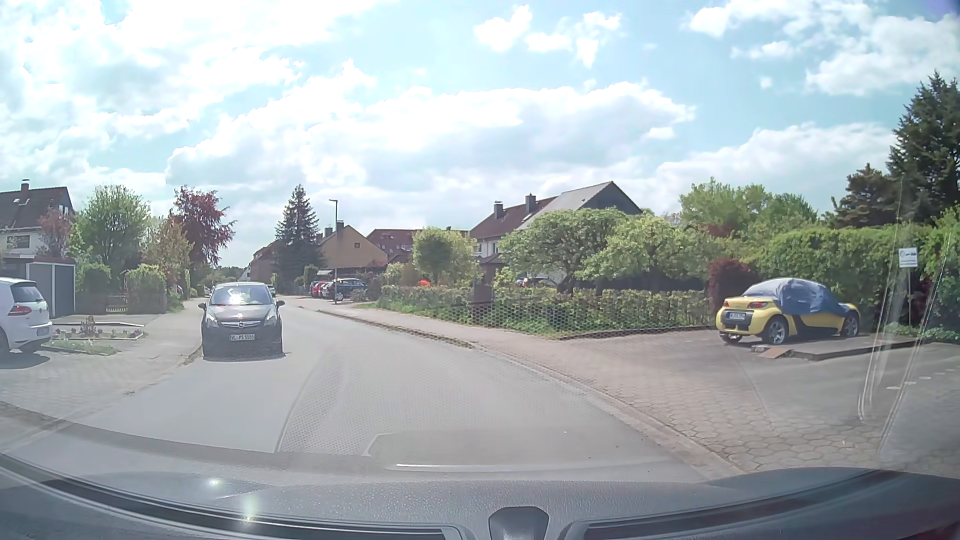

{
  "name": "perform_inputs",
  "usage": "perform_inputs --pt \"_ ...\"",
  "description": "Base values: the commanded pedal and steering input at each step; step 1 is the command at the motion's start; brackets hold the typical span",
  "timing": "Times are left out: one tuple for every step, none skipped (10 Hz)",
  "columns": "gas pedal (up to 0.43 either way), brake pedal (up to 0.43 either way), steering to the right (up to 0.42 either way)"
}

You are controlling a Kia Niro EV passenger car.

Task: Follow the waypoints while adhering to traffic rules and regulations

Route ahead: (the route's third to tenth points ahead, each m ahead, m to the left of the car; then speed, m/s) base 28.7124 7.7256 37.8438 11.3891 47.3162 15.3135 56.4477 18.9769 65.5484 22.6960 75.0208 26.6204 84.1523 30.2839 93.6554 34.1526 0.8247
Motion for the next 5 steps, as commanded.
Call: perform_inputs --pt "0.000 0.061 -0.023" --pt "0.000 0.055 -0.023" --pt "0.000 0.018 -0.023" --pt "0.000 0.000 -0.023" --pt "0.000 0.000 -0.026"
